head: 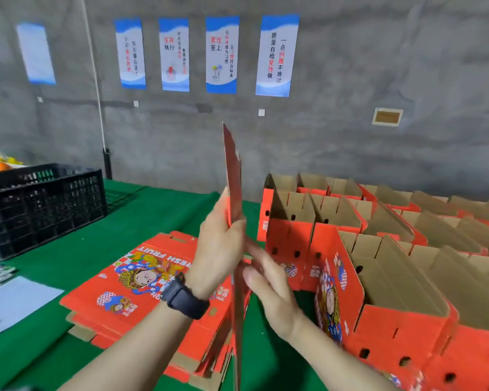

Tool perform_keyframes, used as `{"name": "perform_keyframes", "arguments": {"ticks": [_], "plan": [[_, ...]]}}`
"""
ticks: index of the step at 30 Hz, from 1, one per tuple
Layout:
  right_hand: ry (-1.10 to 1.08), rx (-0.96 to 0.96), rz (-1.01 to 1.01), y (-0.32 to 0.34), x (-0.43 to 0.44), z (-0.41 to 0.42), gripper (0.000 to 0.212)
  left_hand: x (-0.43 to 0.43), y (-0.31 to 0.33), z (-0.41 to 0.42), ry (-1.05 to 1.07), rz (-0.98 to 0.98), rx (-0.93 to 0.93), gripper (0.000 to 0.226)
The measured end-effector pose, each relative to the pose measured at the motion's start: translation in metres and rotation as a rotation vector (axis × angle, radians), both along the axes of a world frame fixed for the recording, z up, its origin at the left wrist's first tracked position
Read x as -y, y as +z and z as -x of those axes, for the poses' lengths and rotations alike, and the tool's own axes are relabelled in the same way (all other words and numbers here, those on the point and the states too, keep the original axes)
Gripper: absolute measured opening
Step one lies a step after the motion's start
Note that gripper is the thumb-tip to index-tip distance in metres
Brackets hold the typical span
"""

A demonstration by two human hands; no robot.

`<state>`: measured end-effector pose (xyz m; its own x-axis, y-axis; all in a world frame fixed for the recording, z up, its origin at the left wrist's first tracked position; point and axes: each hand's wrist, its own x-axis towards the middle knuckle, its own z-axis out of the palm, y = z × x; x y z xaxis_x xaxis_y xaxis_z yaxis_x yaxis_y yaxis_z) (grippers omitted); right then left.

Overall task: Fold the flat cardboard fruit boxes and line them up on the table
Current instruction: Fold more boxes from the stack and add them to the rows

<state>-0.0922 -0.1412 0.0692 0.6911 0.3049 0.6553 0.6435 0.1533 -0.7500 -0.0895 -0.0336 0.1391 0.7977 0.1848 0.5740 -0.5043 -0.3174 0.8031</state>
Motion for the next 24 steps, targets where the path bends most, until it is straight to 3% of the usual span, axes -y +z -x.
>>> {"name": "perform_keyframes", "arguments": {"ticks": [3, 8, 11, 18, 24], "plan": [[-0.065, -0.121, 0.151, 0.003, 0.02, -0.011, 0.032, -0.015, 0.006, 0.016, -0.073, 0.0, -0.029, 0.054], [-0.308, -0.239, 0.374, -0.003, 0.056, -0.03, 0.051, -0.036, 0.004, 0.038, -0.287, 0.197, -0.199, 0.037], [-0.44, -0.206, 0.404, -0.003, 0.072, -0.032, 0.055, -0.051, -0.003, 0.042, -0.371, 0.331, -0.269, 0.025], [-0.762, -0.164, 0.417, -0.003, 0.086, -0.03, 0.059, -0.081, -0.032, 0.042, -0.504, 0.448, -0.331, 0.032], [-0.669, -0.247, 0.466, 0.012, 0.088, -0.024, 0.049, -0.129, -0.059, 0.041, -0.445, 0.514, -0.28, 0.04]]}}
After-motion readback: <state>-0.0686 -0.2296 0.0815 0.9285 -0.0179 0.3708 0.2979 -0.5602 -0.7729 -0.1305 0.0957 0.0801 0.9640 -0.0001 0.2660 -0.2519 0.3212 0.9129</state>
